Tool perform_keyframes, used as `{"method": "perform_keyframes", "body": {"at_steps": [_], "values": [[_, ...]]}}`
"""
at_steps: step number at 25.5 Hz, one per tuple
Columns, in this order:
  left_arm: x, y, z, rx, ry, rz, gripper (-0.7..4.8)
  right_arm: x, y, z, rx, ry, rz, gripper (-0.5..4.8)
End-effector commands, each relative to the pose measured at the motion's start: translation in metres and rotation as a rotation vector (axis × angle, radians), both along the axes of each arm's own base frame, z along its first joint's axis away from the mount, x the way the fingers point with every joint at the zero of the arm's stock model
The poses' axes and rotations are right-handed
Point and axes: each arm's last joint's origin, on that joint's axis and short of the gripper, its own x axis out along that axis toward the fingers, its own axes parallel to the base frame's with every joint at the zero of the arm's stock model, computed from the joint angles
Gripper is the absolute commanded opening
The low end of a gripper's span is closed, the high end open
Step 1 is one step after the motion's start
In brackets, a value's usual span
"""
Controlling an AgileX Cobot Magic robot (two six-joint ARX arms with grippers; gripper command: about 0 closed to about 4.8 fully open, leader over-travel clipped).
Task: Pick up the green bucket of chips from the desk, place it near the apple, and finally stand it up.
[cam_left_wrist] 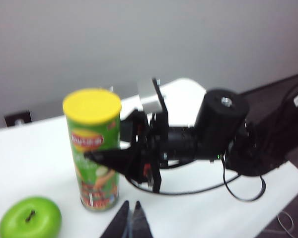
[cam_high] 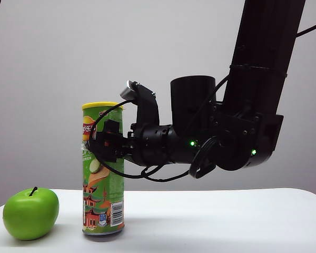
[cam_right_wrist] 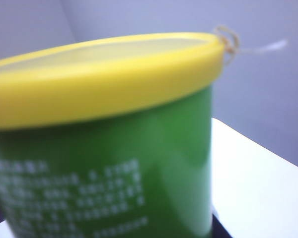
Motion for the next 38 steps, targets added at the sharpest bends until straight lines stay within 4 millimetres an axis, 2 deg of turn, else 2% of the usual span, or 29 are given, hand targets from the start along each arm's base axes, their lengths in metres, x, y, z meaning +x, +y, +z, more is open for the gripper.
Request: {"method": "perform_keyframes", "body": {"at_steps": [1,15,17,19,23,30,38], "values": [[0.0,0.0,0.0,0.015,-0.001,-0.005,-0.05,-0.001,0.002,-0.004,-0.005,0.02,0.007,2.98],[0.001,0.0,0.006,-0.013,-0.055,-0.009,-0.05,-0.001,0.002,-0.007,-0.023,0.022,-0.019,3.07],[0.001,0.0,0.005,-0.013,-0.054,-0.009,-0.05,-0.002,0.003,-0.007,-0.028,0.027,-0.009,3.33],[0.001,0.0,0.005,-0.013,-0.054,-0.009,-0.05,-0.002,0.003,-0.01,-0.043,0.058,0.013,4.49],[0.001,0.0,0.005,-0.013,-0.054,-0.009,-0.05,-0.004,0.003,-0.011,-0.042,0.07,0.068,4.79],[0.001,0.0,0.005,-0.013,-0.054,-0.009,-0.05,0.003,-0.004,-0.008,-0.001,0.134,0.055,4.79],[0.001,-0.001,0.006,-0.014,-0.059,-0.009,-0.05,0.006,-0.015,-0.002,-0.051,0.289,0.192,4.79]]}}
